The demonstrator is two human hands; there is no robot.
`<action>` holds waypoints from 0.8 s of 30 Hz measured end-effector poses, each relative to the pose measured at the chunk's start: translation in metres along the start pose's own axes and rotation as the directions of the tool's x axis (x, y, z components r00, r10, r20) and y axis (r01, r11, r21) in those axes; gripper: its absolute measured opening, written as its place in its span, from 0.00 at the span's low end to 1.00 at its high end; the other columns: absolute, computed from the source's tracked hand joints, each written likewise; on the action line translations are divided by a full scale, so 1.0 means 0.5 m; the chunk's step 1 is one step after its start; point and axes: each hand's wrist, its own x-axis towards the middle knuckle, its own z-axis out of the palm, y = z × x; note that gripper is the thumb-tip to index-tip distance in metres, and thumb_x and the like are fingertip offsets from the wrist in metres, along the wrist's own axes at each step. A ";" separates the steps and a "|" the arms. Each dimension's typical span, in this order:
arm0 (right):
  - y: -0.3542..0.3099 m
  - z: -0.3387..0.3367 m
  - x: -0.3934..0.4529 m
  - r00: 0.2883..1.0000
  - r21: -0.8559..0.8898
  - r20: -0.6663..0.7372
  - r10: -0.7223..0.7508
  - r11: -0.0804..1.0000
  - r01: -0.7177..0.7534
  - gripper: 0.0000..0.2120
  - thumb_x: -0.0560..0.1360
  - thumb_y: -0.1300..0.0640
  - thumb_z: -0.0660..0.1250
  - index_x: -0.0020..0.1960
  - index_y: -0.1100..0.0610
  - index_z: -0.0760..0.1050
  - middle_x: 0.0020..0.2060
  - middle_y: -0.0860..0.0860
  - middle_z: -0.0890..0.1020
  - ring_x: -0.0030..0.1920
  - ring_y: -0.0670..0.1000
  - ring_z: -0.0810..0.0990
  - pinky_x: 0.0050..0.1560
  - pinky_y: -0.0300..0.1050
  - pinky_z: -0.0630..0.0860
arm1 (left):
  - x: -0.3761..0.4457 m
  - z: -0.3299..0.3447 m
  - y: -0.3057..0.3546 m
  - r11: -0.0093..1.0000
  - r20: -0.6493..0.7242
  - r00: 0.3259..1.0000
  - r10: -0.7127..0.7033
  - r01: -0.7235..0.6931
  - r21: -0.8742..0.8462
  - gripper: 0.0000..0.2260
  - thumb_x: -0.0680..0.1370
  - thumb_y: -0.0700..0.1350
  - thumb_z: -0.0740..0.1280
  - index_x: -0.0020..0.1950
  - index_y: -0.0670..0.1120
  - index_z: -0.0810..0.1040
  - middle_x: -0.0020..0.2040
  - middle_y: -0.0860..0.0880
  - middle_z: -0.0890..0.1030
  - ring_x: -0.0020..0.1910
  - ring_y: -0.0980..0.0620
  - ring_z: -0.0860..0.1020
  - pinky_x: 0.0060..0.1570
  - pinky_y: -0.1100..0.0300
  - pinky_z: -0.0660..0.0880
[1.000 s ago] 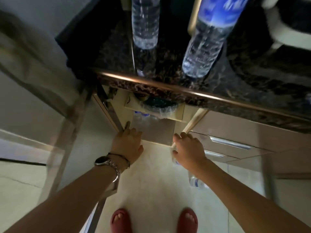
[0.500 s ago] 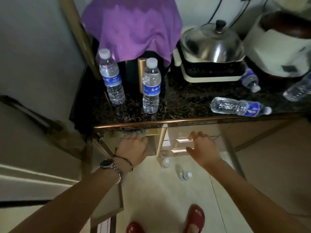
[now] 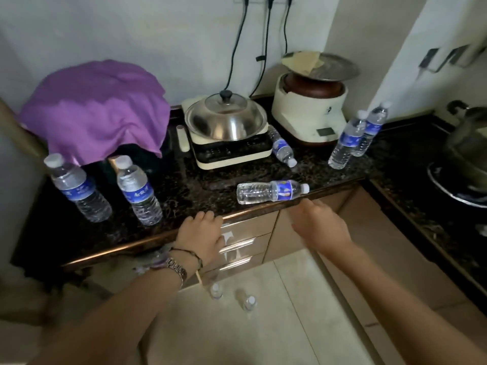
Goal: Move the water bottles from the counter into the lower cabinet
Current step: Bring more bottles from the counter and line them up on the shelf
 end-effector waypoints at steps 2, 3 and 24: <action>0.069 -0.036 0.015 1.000 -0.022 0.024 -0.020 1.000 0.020 0.14 0.72 0.54 0.67 0.55 0.57 0.71 0.52 0.55 0.75 0.56 0.59 0.76 0.43 0.46 0.67 | 0.035 -0.012 0.068 1.000 -0.007 1.000 -0.002 0.002 -0.002 0.14 0.77 0.53 0.57 0.61 0.49 0.69 0.58 0.48 0.71 0.59 0.48 0.69 0.56 0.54 0.67; 0.104 -0.054 0.024 0.999 -0.021 0.026 -0.024 0.999 0.024 0.14 0.73 0.54 0.67 0.56 0.57 0.71 0.53 0.56 0.75 0.57 0.59 0.75 0.43 0.46 0.68 | 0.055 -0.018 0.104 1.000 -0.010 1.000 -0.003 0.003 -0.001 0.14 0.77 0.52 0.57 0.61 0.49 0.69 0.58 0.49 0.71 0.60 0.48 0.69 0.56 0.54 0.67; 0.514 -0.186 0.195 0.992 0.104 -0.072 0.106 0.990 -0.099 0.16 0.72 0.52 0.69 0.58 0.53 0.73 0.53 0.52 0.75 0.55 0.55 0.77 0.48 0.47 0.73 | 0.446 -0.097 0.484 0.989 -0.160 0.982 0.101 -0.116 -0.087 0.14 0.76 0.52 0.59 0.58 0.47 0.71 0.55 0.47 0.74 0.55 0.46 0.72 0.46 0.54 0.69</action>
